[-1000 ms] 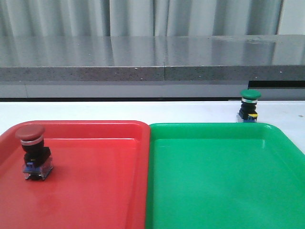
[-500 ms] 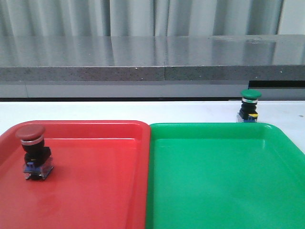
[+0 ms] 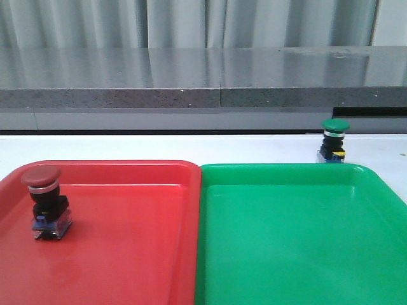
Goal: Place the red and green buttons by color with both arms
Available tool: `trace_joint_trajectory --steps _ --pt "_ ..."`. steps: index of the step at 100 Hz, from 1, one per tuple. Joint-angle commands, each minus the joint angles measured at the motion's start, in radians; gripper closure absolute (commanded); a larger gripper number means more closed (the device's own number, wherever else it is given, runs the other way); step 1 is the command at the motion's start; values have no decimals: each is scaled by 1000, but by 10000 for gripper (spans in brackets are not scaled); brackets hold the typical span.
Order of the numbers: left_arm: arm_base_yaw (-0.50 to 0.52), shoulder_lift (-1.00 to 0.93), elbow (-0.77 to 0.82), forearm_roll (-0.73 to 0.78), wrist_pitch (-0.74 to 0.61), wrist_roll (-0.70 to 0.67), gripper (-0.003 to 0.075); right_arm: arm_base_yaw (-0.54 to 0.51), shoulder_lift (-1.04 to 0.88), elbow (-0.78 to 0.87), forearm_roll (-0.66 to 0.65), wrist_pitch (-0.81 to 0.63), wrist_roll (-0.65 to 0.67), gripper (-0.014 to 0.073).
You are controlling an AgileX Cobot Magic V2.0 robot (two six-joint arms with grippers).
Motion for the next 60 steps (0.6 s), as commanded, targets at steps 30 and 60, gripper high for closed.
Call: trace_joint_trajectory --steps 30,60 --pt "1 -33 13 -11 -84 1 741 -8 202 -280 -10 303 -6 657" --pt "1 -33 13 -11 -84 1 741 -8 440 -483 -17 365 -6 657"
